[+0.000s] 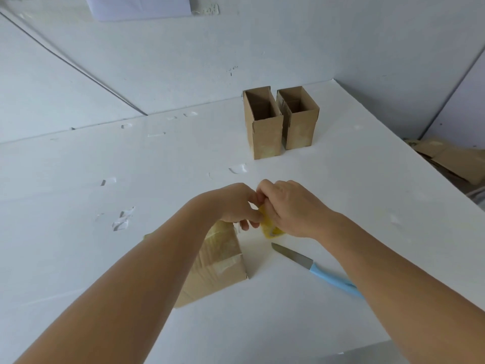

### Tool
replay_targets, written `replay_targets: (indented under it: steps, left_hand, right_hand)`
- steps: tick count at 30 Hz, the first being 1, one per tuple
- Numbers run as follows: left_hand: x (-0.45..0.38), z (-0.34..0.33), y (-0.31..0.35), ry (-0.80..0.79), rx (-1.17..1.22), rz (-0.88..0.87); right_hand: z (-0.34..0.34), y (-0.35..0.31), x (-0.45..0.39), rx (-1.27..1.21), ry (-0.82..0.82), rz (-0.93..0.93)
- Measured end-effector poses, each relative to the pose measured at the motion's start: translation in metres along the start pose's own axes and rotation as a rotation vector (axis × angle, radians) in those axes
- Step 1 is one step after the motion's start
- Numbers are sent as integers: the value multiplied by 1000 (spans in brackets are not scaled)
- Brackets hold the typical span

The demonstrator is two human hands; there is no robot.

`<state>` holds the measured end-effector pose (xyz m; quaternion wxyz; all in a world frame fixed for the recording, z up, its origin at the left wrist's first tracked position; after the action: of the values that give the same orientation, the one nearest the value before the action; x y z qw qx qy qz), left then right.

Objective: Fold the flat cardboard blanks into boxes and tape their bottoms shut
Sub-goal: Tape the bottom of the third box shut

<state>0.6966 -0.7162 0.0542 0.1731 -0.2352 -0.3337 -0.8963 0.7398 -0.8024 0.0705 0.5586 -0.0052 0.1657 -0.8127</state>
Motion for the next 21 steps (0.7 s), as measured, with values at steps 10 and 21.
replay_targets:
  steps: [10, 21]
  left_hand:
    - [-7, 3, -14, 92, 168, 33]
    - [-4, 6, -13, 187, 253, -46]
  right_hand:
    - [25, 11, 20, -67, 459, -173]
    - [-81, 48, 105, 23, -117, -666]
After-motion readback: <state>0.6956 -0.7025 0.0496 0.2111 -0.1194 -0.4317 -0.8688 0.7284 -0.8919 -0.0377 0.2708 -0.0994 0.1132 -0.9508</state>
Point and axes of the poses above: each hand's wrist, its own x-axis away from the middle knuckle, its own z-axis out of the back of the hand, y = z × x, the point moved 7 cm from there along -x, towards the middle knuckle, and after that the axes turned 1 degree about x, right-handed, at the moved point
